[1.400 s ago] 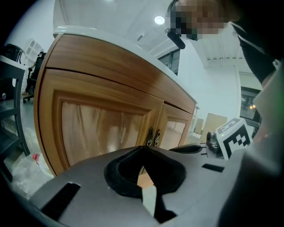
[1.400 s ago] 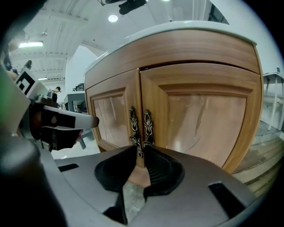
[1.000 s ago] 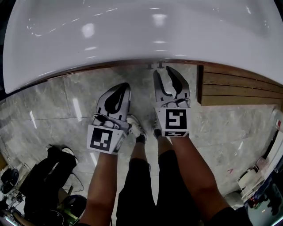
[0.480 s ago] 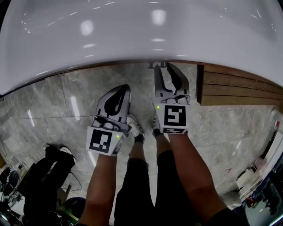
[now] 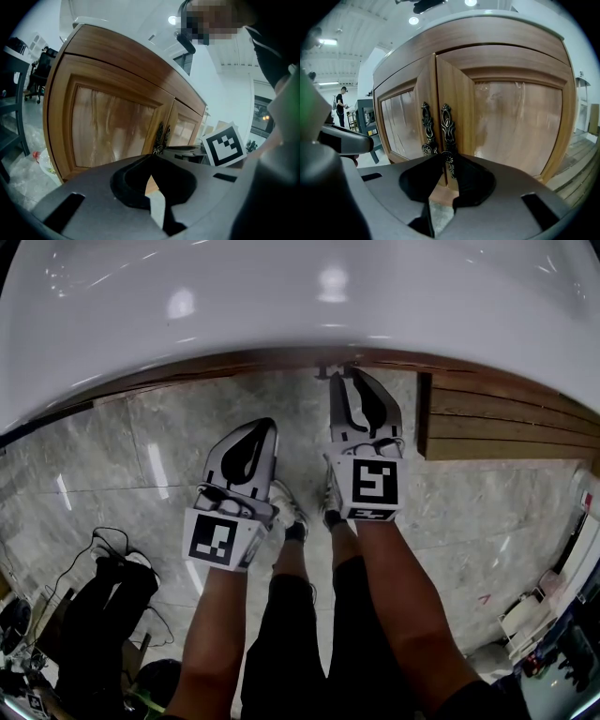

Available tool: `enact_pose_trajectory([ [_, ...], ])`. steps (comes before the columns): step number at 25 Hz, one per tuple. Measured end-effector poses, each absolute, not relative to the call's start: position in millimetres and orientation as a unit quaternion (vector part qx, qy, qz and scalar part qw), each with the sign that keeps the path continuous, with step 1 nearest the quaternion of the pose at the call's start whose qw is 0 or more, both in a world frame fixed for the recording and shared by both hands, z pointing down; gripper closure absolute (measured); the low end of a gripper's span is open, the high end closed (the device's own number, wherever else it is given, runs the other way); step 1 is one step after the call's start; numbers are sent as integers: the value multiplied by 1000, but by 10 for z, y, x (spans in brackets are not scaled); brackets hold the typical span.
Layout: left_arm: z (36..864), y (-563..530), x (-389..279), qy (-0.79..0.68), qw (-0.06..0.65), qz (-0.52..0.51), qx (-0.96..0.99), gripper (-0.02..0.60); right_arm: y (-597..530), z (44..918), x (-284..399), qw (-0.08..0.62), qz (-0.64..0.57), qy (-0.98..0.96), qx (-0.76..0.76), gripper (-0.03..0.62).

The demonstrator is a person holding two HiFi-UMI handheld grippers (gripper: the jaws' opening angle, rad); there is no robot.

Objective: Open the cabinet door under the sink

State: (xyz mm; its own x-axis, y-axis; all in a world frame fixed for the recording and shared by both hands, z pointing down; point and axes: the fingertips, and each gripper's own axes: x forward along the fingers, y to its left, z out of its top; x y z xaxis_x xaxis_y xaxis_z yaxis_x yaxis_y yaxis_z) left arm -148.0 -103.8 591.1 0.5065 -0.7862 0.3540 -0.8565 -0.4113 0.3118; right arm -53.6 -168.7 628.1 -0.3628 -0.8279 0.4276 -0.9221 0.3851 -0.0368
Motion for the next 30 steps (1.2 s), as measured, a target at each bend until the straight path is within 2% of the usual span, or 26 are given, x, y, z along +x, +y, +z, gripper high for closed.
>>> enact_pose_trajectory([
  [18,5752,-552,-1499,-460,211,74,859,563,-1201,6237,-379,164,132,-846,490,503],
  [30,5781,-300,-1147,-481,215,74,847,563,-734,6248,-185,163,126,-878,431,503],
])
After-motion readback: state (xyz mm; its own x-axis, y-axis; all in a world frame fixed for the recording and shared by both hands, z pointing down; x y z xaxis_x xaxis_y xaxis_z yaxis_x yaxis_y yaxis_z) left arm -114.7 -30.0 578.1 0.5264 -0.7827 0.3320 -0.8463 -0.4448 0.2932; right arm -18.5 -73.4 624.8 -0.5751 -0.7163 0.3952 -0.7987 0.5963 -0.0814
